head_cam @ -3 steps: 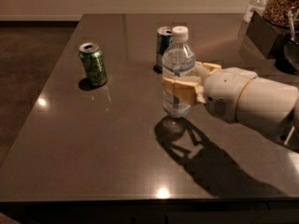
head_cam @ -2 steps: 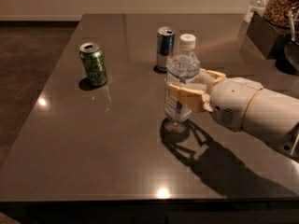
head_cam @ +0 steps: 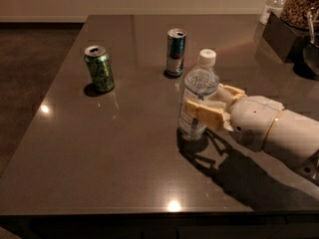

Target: Place blue plastic bottle upright

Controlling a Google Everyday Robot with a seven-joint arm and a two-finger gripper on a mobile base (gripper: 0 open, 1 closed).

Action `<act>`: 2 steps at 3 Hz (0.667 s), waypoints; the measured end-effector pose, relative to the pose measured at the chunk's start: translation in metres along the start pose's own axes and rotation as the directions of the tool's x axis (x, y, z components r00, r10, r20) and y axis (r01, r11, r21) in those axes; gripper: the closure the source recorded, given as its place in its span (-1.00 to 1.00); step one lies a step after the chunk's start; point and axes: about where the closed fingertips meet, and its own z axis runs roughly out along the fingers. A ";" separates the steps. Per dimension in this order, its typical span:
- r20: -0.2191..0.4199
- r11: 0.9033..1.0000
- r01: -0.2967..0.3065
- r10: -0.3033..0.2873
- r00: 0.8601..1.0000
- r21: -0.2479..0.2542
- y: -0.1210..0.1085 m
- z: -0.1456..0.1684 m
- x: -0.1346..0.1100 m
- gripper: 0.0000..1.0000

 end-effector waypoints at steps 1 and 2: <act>-0.005 0.999 0.034 -0.034 0.999 0.008 0.000 -0.001 -0.009 0.29; -0.005 0.999 0.031 -0.031 1.000 0.011 -0.001 0.000 -0.010 -0.17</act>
Offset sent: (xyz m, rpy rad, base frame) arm -0.0014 -0.0011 -0.0092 -0.0214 -0.0283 0.0122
